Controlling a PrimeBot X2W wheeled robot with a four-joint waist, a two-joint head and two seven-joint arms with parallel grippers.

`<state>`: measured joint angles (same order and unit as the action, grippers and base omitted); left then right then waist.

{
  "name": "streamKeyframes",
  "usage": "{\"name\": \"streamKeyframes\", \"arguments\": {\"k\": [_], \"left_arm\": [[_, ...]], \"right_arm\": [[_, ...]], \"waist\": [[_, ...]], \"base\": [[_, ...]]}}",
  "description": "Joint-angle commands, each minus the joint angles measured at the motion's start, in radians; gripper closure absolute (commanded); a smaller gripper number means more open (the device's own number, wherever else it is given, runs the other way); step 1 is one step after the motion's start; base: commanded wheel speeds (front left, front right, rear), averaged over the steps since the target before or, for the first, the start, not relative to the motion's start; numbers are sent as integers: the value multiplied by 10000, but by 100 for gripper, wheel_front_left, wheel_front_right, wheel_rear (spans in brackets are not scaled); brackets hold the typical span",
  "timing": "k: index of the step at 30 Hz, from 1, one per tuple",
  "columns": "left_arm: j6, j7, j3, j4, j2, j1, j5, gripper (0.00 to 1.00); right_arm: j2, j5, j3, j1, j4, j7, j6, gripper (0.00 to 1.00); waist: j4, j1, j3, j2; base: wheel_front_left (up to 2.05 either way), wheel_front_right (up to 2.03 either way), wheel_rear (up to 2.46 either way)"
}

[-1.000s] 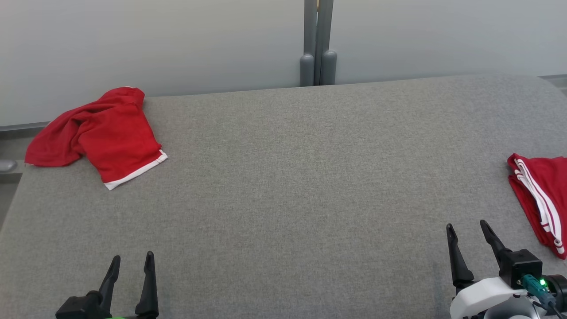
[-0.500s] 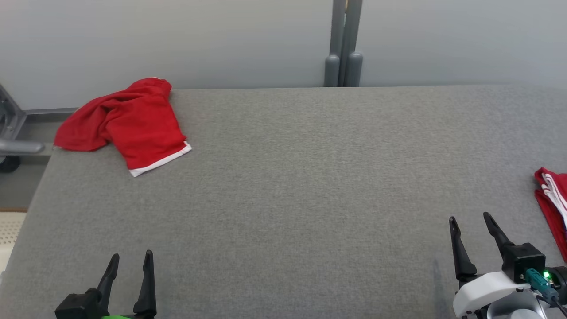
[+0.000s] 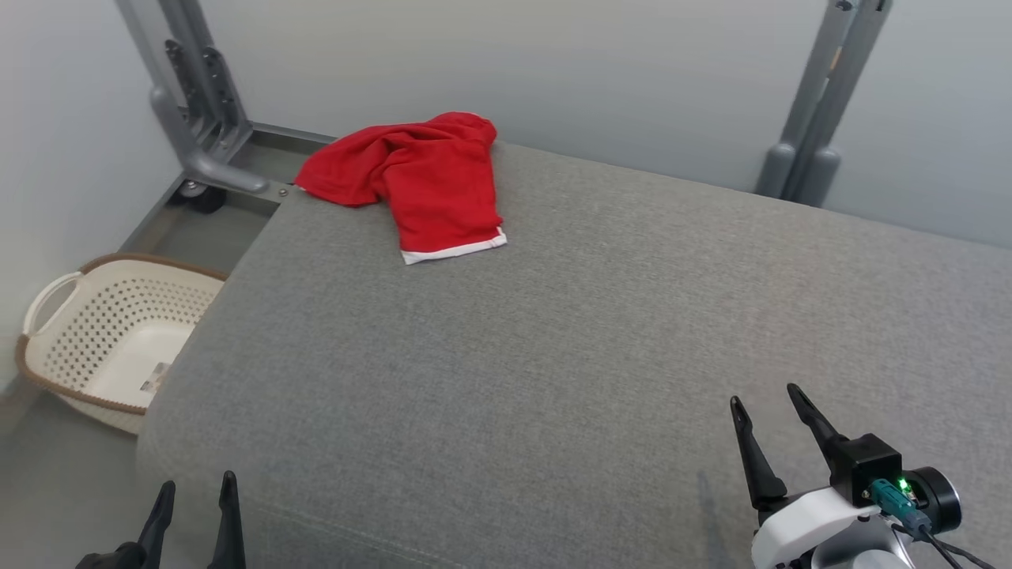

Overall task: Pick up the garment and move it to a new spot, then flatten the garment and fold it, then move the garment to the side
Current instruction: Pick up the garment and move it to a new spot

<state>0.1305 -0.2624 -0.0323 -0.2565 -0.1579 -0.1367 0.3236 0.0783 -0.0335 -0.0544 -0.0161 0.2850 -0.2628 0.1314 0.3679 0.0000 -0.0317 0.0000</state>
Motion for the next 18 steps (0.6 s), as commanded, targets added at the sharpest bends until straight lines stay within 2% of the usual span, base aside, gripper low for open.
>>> {"name": "streamKeyframes", "arguments": {"k": [1, 6, 10, 14, 18], "left_arm": [[2, -28, -42, 102, -58, -130, 38, 0], [3, -26, -28, 244, 62, 109, 137, 0], [3, -21, 544, 131, 52, 989, 353, 0], [3, 363, 1312, -223, 139, 2950, 859, 0], [3, 1154, 1828, -880, 266, 5672, 1705, 0]], "right_arm": [[19, -25, -19, -86, 34, -26, -14, 0], [65, 11, -14, -118, -42, -26, -14, 0], [255, 79, 89, -419, -263, -27, -14, 0], [737, 180, 204, -984, -710, -26, -14, 0], [1446, 288, 117, -1944, -1320, -26, -14, 0]], "waist": [[1085, 0, -200, 0], [889, 0, 87, 0], [540, 0, 845, 0], [150, 0, 2354, 0], [-398, 0, 4331, 0]], "base": [[0, 0, 0], [0, 0, 0], [0, 0, 0], [0, 0, 0], [0, 0, 0]]}}
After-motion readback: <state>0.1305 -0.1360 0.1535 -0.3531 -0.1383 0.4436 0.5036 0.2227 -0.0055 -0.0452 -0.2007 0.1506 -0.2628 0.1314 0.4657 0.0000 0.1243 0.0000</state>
